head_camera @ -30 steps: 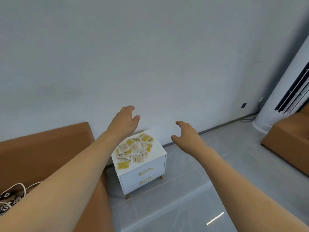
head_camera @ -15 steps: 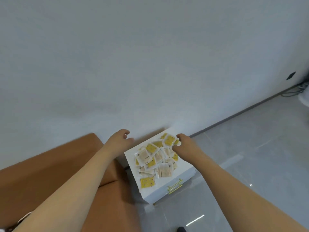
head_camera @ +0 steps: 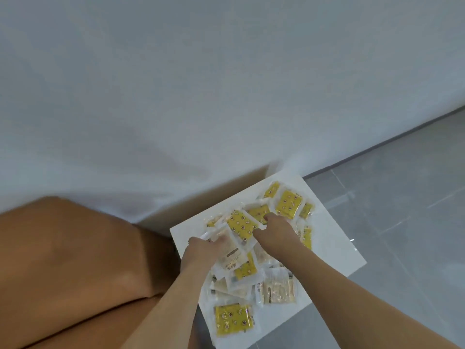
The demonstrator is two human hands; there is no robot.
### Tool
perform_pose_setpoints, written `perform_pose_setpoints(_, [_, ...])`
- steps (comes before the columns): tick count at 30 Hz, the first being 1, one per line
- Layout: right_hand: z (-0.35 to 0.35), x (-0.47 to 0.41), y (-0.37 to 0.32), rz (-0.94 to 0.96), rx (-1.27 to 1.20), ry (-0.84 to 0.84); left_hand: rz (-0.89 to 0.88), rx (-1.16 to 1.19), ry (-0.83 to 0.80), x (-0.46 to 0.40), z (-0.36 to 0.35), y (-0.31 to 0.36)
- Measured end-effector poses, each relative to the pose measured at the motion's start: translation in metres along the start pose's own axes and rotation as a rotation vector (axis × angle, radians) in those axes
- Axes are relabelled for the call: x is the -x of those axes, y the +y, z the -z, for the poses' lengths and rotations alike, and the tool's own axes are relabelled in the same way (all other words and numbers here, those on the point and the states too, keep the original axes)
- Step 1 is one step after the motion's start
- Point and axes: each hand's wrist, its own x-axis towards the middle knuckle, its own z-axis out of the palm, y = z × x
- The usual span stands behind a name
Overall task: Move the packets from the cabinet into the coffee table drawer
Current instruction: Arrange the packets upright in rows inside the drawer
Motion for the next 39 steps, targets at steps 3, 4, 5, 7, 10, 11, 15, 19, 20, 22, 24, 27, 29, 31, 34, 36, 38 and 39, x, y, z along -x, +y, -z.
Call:
perform_pose_setpoints(3, [-0.035,-0.036,0.004,-0.003,0.157,0.002,-0.004,-0.114,0.085,-0.024,-0.029,-0.01])
perform_pose_setpoints(4, [-0.043,-0.044,0.005,-0.002,0.218,0.008,-0.014,-0.129,0.107,-0.029,-0.036,-0.012])
perform_pose_setpoints(5, [-0.05,-0.051,0.006,-0.001,0.27,0.027,-0.024,-0.128,0.122,-0.033,-0.043,-0.014])
perform_pose_setpoints(7, [-0.06,-0.062,0.008,0.007,0.355,0.102,-0.031,-0.069,0.12,-0.039,-0.05,-0.017])
perform_pose_setpoints(10, [-0.068,-0.074,0.007,-0.009,0.44,0.159,-0.039,0.05,0.085,-0.046,-0.052,-0.017])
perform_pose_setpoints(11, [-0.069,-0.077,0.006,-0.028,0.443,0.143,-0.042,0.097,0.068,-0.048,-0.051,-0.018])
perform_pose_setpoints(15, [-0.062,-0.086,0.005,-0.026,0.46,0.073,-0.018,0.297,-0.036,-0.054,-0.041,-0.031])
perform_pose_setpoints(19, [-0.045,-0.078,0.008,0.053,0.553,-0.001,-0.027,0.384,-0.15,-0.056,-0.023,-0.04])
perform_pose_setpoints(20, [-0.039,-0.075,0.01,0.082,0.502,-0.003,-0.019,0.421,-0.183,-0.054,-0.018,-0.04])
perform_pose_setpoints(22, [-0.027,-0.07,0.015,0.129,0.277,-0.002,-0.018,0.458,-0.231,-0.052,-0.009,-0.041])
perform_pose_setpoints(24, [-0.016,-0.065,0.025,0.154,0.062,0.048,-0.04,0.467,-0.228,-0.049,0.0,-0.04])
perform_pose_setpoints(27, [-0.001,-0.055,0.041,0.137,-0.131,0.116,-0.041,0.493,-0.217,-0.042,0.009,-0.036])
perform_pose_setpoints(29, [0.005,-0.05,0.053,0.088,-0.203,0.121,-0.036,0.488,-0.287,-0.037,0.01,-0.033])
perform_pose_setpoints(31, [0.009,-0.049,0.064,0.022,-0.227,0.129,-0.016,0.432,-0.381,-0.032,0.0,-0.031])
perform_pose_setpoints(34, [0.012,-0.046,0.079,-0.141,-0.374,0.169,-0.024,0.248,-0.374,-0.025,-0.037,-0.027])
perform_pose_setpoints(36, [0.012,-0.045,0.088,-0.269,-0.485,0.194,-0.055,-0.08,-0.219,-0.018,-0.062,-0.022])
perform_pose_setpoints(38, [0.014,-0.043,0.097,-0.404,-0.565,0.22,-0.058,-0.205,-0.084,-0.007,-0.076,-0.015])
perform_pose_setpoints(39, [0.016,-0.042,0.099,-0.469,-0.6,0.228,-0.044,-0.192,-0.042,-0.003,-0.081,-0.013])
